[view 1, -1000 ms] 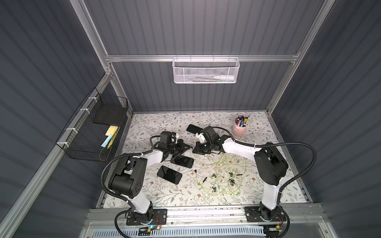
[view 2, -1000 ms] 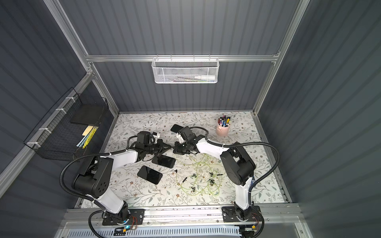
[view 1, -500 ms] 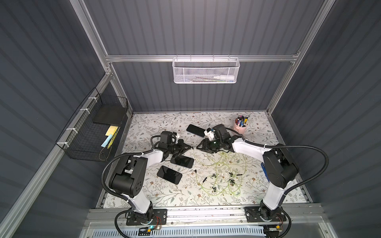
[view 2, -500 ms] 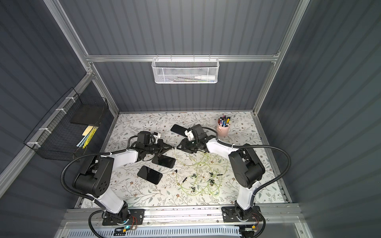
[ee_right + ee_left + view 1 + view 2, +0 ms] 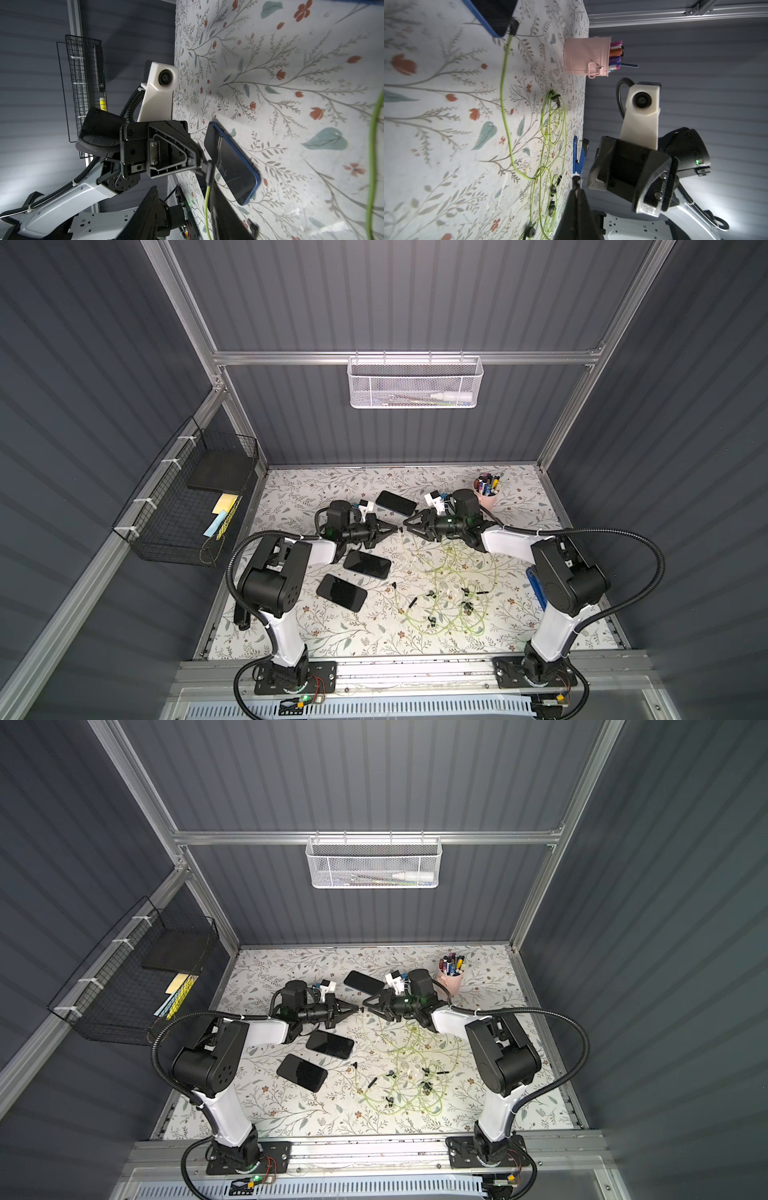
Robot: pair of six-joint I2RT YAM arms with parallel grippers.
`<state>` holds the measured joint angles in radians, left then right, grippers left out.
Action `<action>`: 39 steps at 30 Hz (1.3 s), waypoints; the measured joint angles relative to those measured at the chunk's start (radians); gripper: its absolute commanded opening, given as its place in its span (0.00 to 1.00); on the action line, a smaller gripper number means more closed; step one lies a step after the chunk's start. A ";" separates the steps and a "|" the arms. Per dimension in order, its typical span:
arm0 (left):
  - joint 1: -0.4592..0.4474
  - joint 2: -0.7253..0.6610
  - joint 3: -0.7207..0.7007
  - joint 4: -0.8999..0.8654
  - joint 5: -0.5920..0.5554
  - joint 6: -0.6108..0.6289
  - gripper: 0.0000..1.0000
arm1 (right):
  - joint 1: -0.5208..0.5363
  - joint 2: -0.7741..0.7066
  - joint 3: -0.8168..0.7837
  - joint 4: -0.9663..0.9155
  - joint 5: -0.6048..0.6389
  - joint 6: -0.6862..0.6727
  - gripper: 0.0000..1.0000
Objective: Plug wired earphones into phones
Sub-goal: Pick up the wired earphone from the center of the board.
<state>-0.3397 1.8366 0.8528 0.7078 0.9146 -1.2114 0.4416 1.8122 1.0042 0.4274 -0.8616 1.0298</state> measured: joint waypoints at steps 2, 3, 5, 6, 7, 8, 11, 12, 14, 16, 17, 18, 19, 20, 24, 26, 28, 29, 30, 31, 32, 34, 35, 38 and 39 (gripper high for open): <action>-0.002 0.013 0.000 0.077 0.010 -0.044 0.00 | -0.006 0.001 0.000 0.015 -0.010 0.007 0.43; -0.004 0.021 0.000 0.111 0.015 -0.063 0.00 | -0.008 0.002 -0.001 0.023 -0.014 0.010 0.43; -0.006 0.047 0.000 0.186 0.024 -0.109 0.00 | -0.012 0.009 -0.003 0.048 -0.024 0.022 0.41; -0.008 0.060 0.000 0.217 0.027 -0.130 0.00 | -0.014 0.014 -0.005 0.058 -0.028 0.029 0.39; -0.010 0.072 0.000 0.246 0.030 -0.149 0.00 | -0.014 0.018 -0.008 0.069 -0.031 0.039 0.38; -0.013 0.083 0.000 0.268 0.031 -0.165 0.00 | -0.014 0.023 -0.011 0.079 -0.034 0.046 0.37; -0.015 0.096 0.000 0.307 0.035 -0.195 0.00 | -0.014 0.035 -0.011 0.089 -0.038 0.057 0.33; -0.017 0.096 0.000 0.318 0.038 -0.201 0.00 | -0.014 0.038 -0.011 0.094 -0.040 0.061 0.31; -0.019 0.096 0.000 0.337 0.043 -0.212 0.00 | -0.014 0.040 -0.011 0.099 -0.042 0.065 0.29; -0.020 0.096 0.000 0.345 0.047 -0.215 0.00 | -0.014 0.041 -0.011 0.101 -0.044 0.067 0.28; -0.020 0.096 0.000 0.348 0.048 -0.216 0.00 | -0.014 0.041 -0.011 0.103 -0.044 0.067 0.28; -0.020 0.096 0.000 0.349 0.049 -0.216 0.00 | -0.014 0.041 -0.011 0.103 -0.044 0.067 0.28; -0.020 0.096 0.000 0.352 0.050 -0.216 0.00 | -0.014 0.041 -0.011 0.104 -0.044 0.067 0.28; -0.020 0.096 0.000 0.352 0.052 -0.216 0.00 | -0.014 0.041 -0.011 0.104 -0.044 0.067 0.28; -0.020 0.096 0.000 0.355 0.056 -0.215 0.00 | -0.015 0.041 -0.011 0.104 -0.045 0.066 0.28; -0.020 0.096 0.000 0.354 0.056 -0.214 0.00 | -0.018 0.041 -0.011 0.103 -0.045 0.066 0.27; -0.020 0.096 0.000 0.352 0.056 -0.214 0.00 | -0.020 0.041 -0.013 0.103 -0.045 0.065 0.26; -0.020 0.096 0.000 0.351 0.056 -0.214 0.00 | -0.021 0.041 -0.014 0.103 -0.045 0.064 0.25; -0.020 0.096 0.000 0.352 0.056 -0.214 0.00 | -0.022 0.041 -0.016 0.103 -0.045 0.063 0.24; -0.020 0.096 0.000 0.351 0.056 -0.214 0.00 | -0.023 0.041 -0.018 0.102 -0.045 0.063 0.24; -0.020 0.096 0.000 0.351 0.056 -0.214 0.00 | -0.023 0.041 -0.018 0.101 -0.045 0.063 0.23; -0.020 0.096 0.000 0.351 0.056 -0.213 0.00 | -0.024 0.041 -0.019 0.101 -0.046 0.062 0.23; -0.020 0.096 0.000 0.351 0.056 -0.213 0.00 | -0.024 0.041 -0.019 0.101 -0.047 0.062 0.23; -0.020 0.096 0.000 0.348 0.056 -0.210 0.00 | -0.024 0.041 -0.019 0.102 -0.048 0.062 0.23; -0.020 0.096 0.000 0.346 0.057 -0.207 0.00 | -0.024 0.041 -0.019 0.102 -0.048 0.062 0.23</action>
<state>-0.3595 1.9327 0.8528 1.0542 0.9714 -1.4185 0.4175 1.8534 0.9855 0.5293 -0.9100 1.0920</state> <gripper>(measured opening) 0.052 0.230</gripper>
